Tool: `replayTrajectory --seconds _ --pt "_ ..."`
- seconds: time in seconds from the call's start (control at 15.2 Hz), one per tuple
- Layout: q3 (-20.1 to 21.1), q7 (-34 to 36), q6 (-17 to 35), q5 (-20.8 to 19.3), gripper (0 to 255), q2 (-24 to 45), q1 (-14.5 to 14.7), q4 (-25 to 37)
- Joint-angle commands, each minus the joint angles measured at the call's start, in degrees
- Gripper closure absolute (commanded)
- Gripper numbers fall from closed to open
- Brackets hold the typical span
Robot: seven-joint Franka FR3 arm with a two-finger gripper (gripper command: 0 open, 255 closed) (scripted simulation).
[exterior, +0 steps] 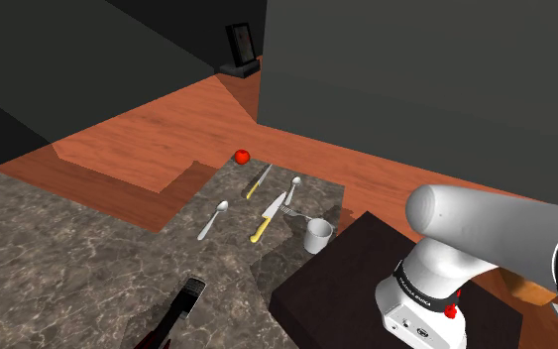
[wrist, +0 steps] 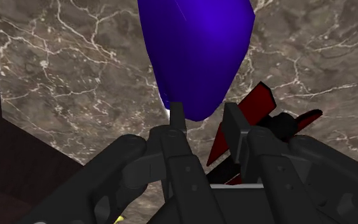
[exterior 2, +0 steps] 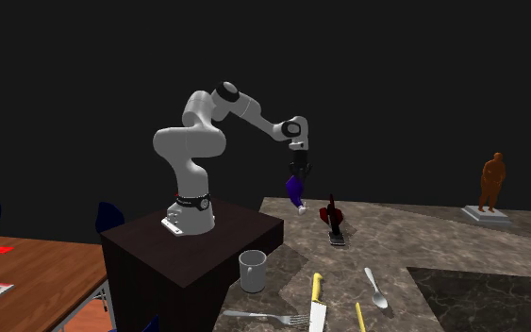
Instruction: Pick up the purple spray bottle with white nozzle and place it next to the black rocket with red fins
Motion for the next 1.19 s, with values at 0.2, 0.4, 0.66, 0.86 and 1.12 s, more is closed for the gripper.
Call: replayTrajectory --seconds 0.2,0.4,0.66,0.86,1.12 --pt "3.34 0.77 2.32 -0.03 255 -3.71 -2.37 0.87" --pt "3.91 1.11 2.59 -0.7 255 -3.27 -2.73 0.81" --pt "3.91 1.11 2.59 -0.7 255 -3.27 -2.73 0.81" --pt "3.91 1.12 2.58 -0.7 0 -3.28 -2.73 0.83" --pt "3.91 1.11 2.59 -0.7 0 -3.27 -2.73 0.81"
